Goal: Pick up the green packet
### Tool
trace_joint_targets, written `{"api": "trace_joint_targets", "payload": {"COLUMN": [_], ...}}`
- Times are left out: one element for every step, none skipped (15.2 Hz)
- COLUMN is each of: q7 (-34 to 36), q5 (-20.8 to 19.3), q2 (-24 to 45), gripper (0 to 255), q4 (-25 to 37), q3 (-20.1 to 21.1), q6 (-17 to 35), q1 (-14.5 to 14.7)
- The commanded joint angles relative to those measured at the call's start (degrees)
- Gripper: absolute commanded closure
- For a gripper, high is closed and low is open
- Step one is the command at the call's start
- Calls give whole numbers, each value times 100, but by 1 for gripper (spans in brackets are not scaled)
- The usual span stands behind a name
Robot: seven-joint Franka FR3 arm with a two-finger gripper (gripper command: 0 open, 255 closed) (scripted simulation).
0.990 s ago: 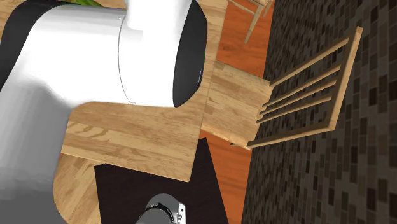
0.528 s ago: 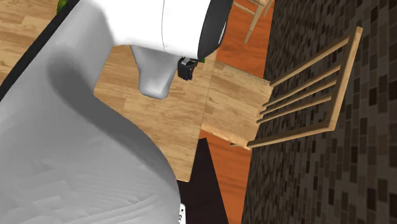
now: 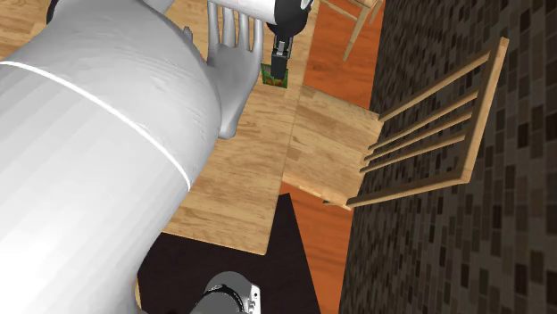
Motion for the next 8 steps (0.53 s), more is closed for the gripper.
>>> {"api": "trace_joint_targets", "payload": {"q7": [-191, -203, -216, -230, -244, -258, -267, -267], "q5": [117, 133, 151, 170, 190, 211, 223, 223], "q2": [178, 199, 221, 245, 270, 296, 311, 311], "gripper": [0, 0, 0, 0, 0, 0, 0, 0], "q4": [42, -12, -63, -113, -162, -209, -236, -236], "q3": [32, 40, 47, 54, 61, 69, 74, 74], "q6": [99, 168, 237, 305, 373, 440, 479, 479], "q1": [-76, -79, -82, -86, -89, -94, -96, -96]}}
